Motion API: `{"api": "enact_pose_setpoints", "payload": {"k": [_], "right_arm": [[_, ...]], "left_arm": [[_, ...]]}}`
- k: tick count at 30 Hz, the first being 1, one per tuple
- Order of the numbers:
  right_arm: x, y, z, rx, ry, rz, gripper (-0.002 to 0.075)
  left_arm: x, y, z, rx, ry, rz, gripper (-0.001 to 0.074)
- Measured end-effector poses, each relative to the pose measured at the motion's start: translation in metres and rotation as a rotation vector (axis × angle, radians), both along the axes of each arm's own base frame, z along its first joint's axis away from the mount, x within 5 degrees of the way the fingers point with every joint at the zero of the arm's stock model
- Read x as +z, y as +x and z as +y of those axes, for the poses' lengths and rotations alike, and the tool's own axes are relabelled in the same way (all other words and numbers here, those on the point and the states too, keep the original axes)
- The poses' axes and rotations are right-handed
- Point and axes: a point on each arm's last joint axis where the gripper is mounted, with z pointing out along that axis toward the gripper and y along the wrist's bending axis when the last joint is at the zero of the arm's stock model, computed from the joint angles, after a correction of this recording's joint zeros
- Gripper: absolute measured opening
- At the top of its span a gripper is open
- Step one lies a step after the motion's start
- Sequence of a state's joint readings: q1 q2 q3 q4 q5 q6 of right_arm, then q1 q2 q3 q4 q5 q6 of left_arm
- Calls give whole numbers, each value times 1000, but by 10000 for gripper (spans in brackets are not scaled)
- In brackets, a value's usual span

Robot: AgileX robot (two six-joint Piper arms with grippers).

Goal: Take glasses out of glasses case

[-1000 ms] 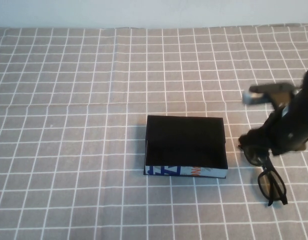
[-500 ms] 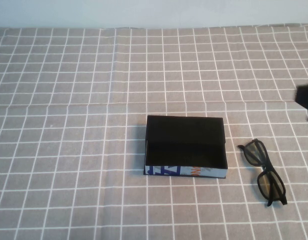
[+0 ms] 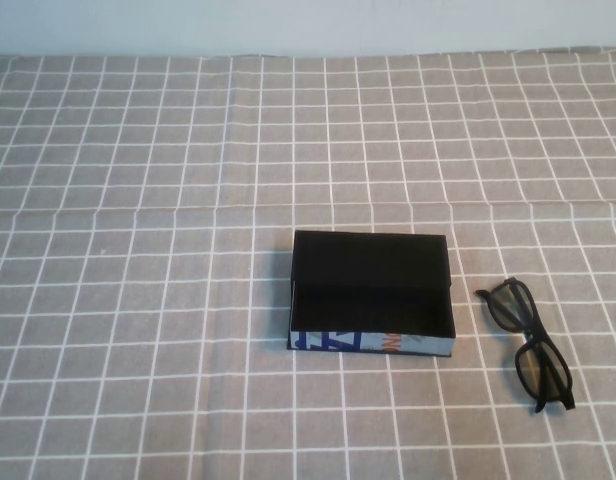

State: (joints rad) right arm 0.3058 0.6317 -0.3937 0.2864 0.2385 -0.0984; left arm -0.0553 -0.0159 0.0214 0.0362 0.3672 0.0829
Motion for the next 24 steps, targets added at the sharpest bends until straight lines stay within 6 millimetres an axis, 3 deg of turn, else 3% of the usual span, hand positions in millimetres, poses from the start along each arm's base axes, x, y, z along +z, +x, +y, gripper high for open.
{"api": "enact_pose_setpoints", "payload": {"k": [6, 9, 13, 24], "right_arm": [[-42, -5, -22, -201, -11, -380, -17], [-56, -15, -24, -214, 14, -465, -18], [-63, -19, -24, -214, -7, -426, -18], [-57, -35, -40, -274, -88, -508, -18]], "left_arm": [[0, 0, 0, 0, 0, 0, -5], [0, 0, 0, 0, 0, 0, -4], [0, 0, 0, 0, 0, 0, -5], [0, 0, 0, 0, 0, 0, -5]]}}
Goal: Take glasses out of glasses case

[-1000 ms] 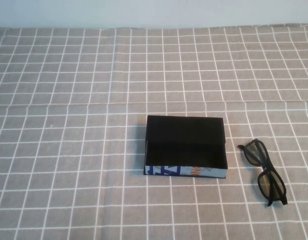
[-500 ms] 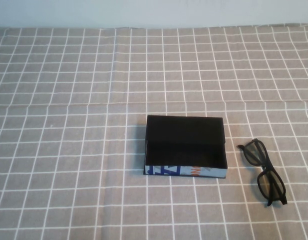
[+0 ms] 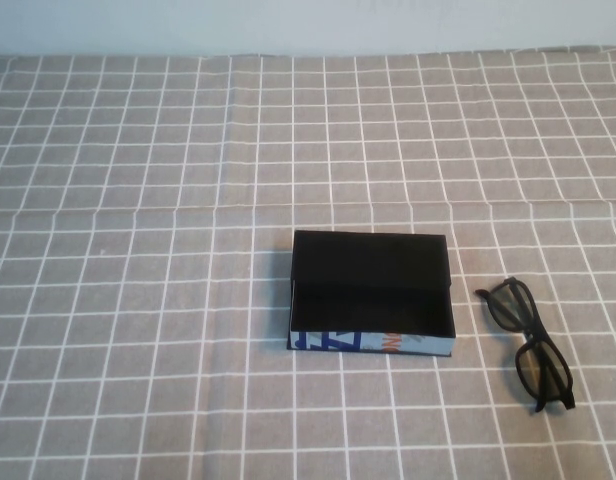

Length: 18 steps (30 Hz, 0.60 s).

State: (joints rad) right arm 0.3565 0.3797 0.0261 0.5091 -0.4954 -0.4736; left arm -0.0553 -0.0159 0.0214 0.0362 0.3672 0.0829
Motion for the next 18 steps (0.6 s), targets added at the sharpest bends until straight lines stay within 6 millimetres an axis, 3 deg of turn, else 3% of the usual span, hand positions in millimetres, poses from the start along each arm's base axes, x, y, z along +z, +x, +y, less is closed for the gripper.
{"api": "enact_pose_setpoints", "payload": {"k": [9, 18], "right_arm": [[-1, -29, -12, -115, 36, -63, -18], [-11, -31, -6, -61, 104, 38, -18]], "left_arm": [[0, 0, 0, 0, 0, 0, -5], [0, 0, 0, 0, 0, 0, -5]]}}
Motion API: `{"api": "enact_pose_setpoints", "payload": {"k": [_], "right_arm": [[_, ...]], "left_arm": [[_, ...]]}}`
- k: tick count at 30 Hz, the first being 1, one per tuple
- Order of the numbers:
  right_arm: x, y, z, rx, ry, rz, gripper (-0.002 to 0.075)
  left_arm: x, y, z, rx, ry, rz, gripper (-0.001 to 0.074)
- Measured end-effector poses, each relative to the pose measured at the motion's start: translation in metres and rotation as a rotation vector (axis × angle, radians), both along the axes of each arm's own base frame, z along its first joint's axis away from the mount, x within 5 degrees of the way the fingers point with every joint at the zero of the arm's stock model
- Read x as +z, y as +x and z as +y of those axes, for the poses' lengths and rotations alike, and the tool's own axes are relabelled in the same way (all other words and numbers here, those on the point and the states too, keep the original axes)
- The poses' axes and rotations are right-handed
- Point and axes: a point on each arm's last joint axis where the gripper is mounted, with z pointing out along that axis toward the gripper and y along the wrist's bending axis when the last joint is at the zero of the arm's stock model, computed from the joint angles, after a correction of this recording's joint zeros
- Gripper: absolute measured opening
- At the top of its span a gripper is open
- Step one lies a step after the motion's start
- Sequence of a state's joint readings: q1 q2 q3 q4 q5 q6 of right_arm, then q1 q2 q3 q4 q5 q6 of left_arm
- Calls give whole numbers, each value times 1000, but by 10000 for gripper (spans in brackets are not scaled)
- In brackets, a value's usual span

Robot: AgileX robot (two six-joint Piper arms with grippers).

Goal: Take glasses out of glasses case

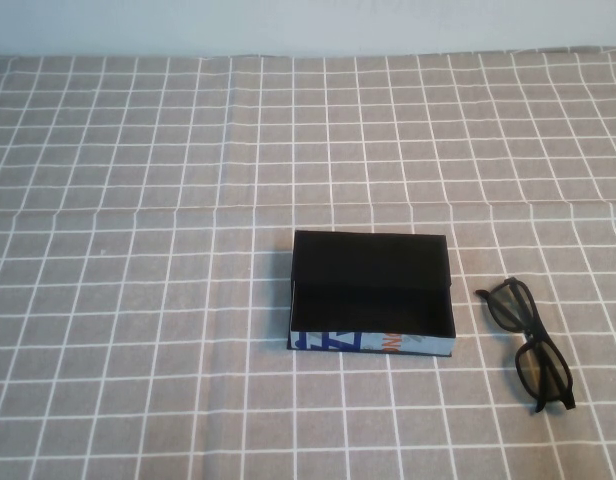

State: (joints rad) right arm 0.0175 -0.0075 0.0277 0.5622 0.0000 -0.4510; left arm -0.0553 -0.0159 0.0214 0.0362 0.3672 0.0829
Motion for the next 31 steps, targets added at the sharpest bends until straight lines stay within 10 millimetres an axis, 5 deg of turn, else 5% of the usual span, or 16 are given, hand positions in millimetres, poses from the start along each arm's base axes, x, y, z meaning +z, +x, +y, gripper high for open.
{"api": "enact_pose_setpoints", "payload": {"k": [12, 31], "right_arm": [[-26, -2, 1, 9, 76, 290, -18], [-28, -3, 2, 25, -57, 311, -18]], "left_arm": [[0, 0, 0, 0, 0, 0, -5], [0, 0, 0, 0, 0, 0, -5]]}}
